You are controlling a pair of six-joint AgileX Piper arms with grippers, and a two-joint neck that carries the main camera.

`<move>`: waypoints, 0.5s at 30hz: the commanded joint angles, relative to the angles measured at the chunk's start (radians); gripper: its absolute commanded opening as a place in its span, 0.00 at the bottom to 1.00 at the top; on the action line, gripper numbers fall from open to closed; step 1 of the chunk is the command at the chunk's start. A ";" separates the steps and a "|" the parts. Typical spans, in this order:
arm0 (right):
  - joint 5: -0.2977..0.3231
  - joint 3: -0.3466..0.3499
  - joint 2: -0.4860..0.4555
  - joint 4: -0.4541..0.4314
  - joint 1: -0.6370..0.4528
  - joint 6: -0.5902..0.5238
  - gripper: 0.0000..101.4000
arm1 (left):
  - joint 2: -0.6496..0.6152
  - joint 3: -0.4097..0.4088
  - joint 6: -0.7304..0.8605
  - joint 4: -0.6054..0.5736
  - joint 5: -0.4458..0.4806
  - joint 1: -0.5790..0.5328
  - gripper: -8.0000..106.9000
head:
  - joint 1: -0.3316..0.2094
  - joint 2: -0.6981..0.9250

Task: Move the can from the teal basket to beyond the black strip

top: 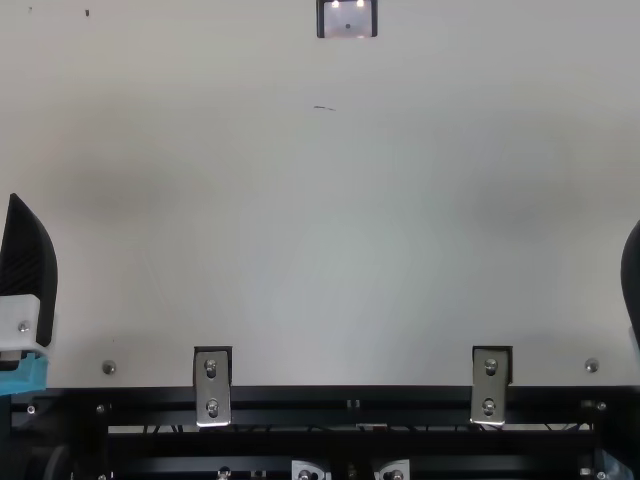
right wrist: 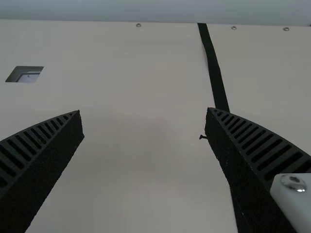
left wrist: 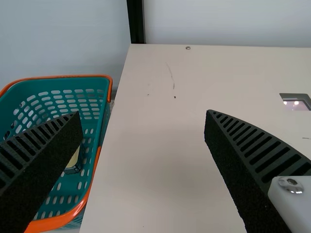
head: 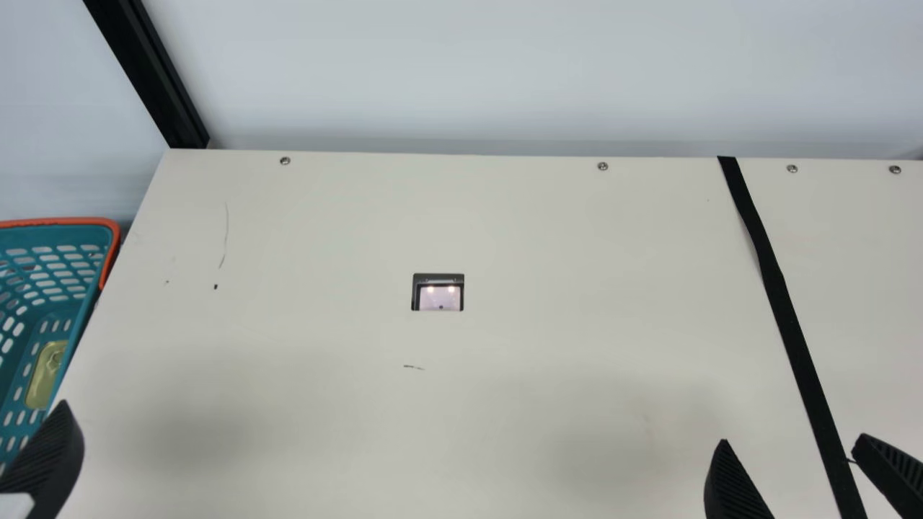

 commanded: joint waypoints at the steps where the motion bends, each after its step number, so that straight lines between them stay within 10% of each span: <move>1: 0.000 0.000 0.000 0.000 0.000 0.000 1.00 | 0.000 0.000 0.000 0.000 0.000 0.000 0.85 | -0.003 0.006; 15: 0.000 0.000 0.000 0.000 0.000 0.000 1.00 | 0.000 0.000 0.000 0.000 0.000 0.000 0.85 | -0.003 0.006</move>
